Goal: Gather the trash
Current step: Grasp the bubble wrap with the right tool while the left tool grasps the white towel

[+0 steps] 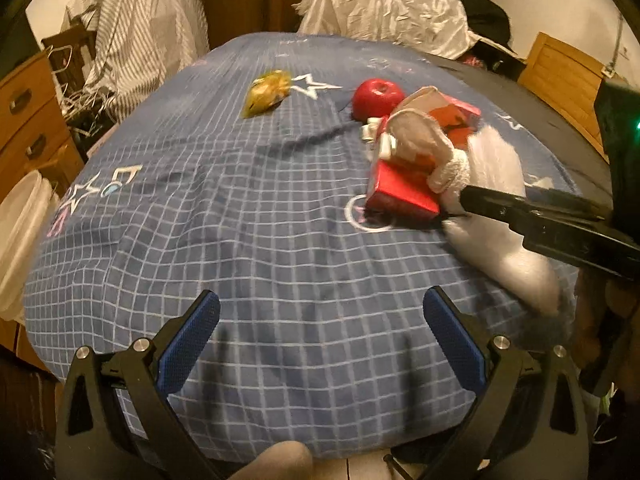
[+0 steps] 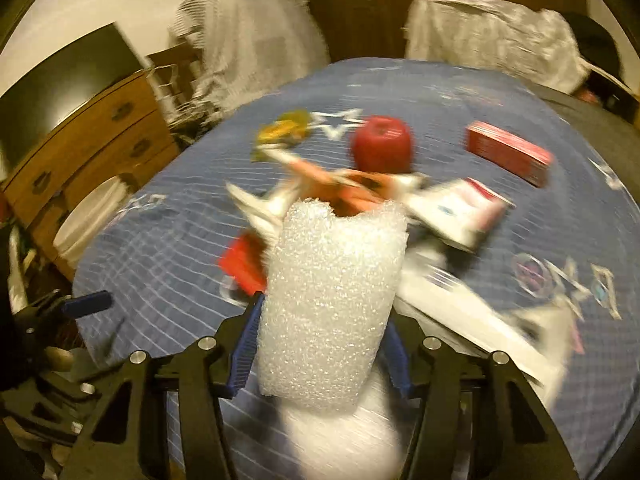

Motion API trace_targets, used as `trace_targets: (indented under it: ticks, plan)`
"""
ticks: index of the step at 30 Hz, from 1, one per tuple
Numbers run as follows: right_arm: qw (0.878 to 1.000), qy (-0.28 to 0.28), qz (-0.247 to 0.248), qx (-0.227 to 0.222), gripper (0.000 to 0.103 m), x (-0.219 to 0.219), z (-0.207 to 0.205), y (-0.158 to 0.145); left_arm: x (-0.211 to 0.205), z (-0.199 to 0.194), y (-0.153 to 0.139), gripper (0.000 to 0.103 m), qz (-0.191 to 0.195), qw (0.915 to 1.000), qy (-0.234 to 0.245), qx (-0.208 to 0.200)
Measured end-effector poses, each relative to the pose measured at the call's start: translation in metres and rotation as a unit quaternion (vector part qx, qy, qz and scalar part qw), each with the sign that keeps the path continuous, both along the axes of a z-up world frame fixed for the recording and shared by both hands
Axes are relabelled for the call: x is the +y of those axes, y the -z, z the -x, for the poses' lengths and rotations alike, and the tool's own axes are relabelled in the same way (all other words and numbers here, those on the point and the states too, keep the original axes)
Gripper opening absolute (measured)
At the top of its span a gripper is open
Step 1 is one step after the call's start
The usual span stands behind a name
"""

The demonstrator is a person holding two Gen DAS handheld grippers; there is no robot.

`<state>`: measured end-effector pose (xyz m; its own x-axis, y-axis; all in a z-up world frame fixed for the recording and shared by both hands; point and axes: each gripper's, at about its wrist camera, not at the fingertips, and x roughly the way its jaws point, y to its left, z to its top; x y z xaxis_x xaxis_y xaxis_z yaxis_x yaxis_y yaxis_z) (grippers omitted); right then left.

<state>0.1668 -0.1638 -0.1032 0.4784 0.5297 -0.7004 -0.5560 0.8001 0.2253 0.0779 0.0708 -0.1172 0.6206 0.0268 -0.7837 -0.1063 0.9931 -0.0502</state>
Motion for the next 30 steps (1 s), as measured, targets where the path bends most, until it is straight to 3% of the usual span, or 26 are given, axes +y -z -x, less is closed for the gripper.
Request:
trace_targets:
  ticks: [9, 11, 18, 22, 24, 28, 30]
  plan:
    - [0.992, -0.122, 0.017, 0.019, 0.055, 0.109, -0.005, 0.013, 0.043, -0.002, 0.004, 0.098, 0.010, 0.9989, -0.046, 0.008]
    - [0.991, -0.133, 0.005, 0.013, 0.055, 0.110, -0.001, 0.006, 0.051, -0.003, 0.006, 0.098, 0.008, 0.9986, -0.051, 0.013]
    - [0.998, -0.043, -0.034, -0.021, 0.055, 0.011, -0.002, -0.039, 0.038, -0.026, 0.015, 0.098, -0.002, 0.9997, 0.003, 0.022]
    - [1.000, -0.019, -0.014, -0.020, 0.055, -0.044, 0.009, -0.049, 0.019, -0.040, 0.007, 0.098, -0.016, 0.9985, 0.053, -0.003]
    - [1.000, -0.010, -0.007, -0.019, 0.055, -0.068, 0.015, -0.046, 0.010, -0.048, 0.000, 0.098, -0.045, 0.9956, 0.079, -0.021]
    - [1.000, 0.009, -0.019, 0.003, 0.056, -0.111, 0.029, -0.032, 0.012, -0.063, -0.016, 0.098, -0.029, 0.9918, 0.117, -0.042]
    - [1.000, 0.009, -0.023, 0.013, 0.056, -0.121, 0.031, -0.023, 0.006, -0.070, -0.016, 0.098, -0.066, 0.9836, 0.162, -0.046]
